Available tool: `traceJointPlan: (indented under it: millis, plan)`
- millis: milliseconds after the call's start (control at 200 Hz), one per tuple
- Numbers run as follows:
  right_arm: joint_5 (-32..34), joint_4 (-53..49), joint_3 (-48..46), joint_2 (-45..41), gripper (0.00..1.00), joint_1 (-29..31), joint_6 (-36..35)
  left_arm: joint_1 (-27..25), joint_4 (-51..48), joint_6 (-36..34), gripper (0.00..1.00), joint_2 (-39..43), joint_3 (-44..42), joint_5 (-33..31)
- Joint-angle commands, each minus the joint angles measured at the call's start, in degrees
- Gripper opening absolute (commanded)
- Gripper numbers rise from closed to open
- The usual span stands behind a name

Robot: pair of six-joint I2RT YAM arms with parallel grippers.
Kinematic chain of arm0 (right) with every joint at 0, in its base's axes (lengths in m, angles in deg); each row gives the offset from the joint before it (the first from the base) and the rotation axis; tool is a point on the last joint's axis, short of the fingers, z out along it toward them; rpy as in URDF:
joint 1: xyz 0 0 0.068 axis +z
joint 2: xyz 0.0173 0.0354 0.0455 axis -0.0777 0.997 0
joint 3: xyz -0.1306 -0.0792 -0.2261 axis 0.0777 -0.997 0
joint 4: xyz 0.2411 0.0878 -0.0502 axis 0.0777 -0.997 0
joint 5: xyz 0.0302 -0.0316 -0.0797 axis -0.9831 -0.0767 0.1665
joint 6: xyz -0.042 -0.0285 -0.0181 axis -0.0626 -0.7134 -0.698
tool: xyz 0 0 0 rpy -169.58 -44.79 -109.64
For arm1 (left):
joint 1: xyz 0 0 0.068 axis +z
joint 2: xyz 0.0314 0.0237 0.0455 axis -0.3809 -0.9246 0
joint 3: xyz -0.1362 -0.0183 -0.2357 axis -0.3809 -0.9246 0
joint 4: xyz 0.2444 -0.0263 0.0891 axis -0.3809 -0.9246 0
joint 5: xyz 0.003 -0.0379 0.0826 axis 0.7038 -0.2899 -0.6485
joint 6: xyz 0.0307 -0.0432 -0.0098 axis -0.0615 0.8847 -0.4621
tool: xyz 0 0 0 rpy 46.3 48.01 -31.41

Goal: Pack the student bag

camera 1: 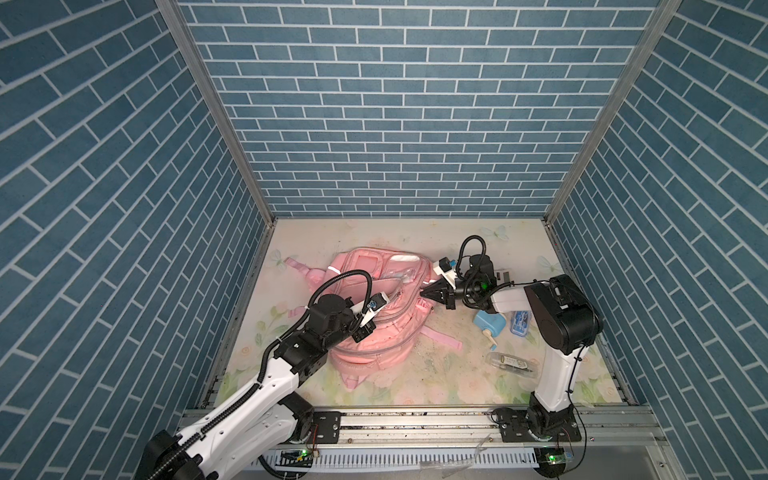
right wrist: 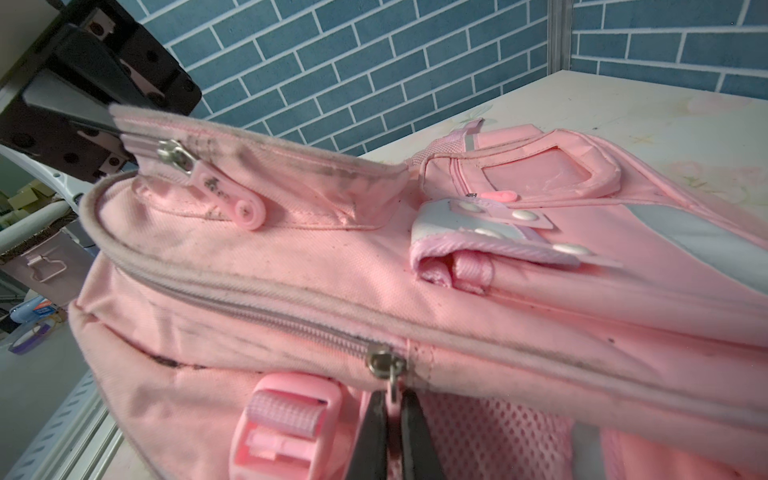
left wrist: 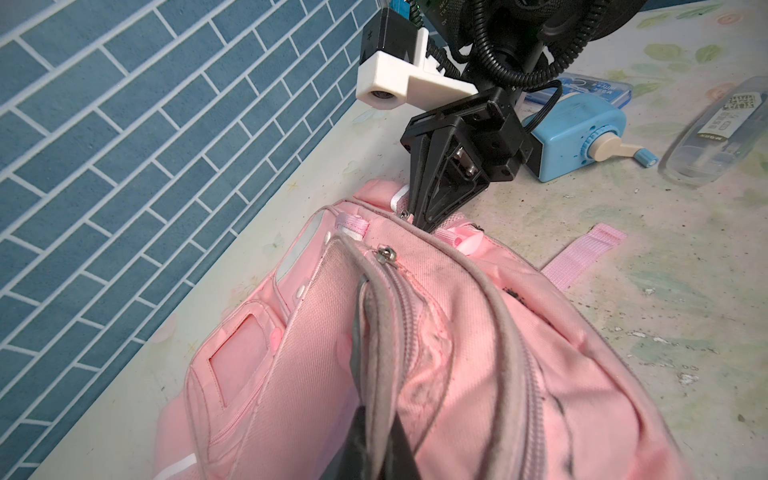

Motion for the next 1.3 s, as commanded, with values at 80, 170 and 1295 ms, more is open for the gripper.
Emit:
traceJointPlan:
  millis: [80,170,1295]
  plan:
    - [4.4,-1.8,-0.2,-1.8,0.0,0.1,-1.9,0.1,6.0,3.9,0.0,0.4,2.5,-3.0]
    - [9.3,-4.7,0.7,-3.1,0.0,-0.5,-1.3,-0.5,2.8,9.0,0.0,0.2,4.4,-4.1]
    - [30.4,-28.8,-1.5,-25.8,0.0,8.5,-0.2,-10.0,-6.0,47.9,0.0,-17.9,18.2,-25.8]
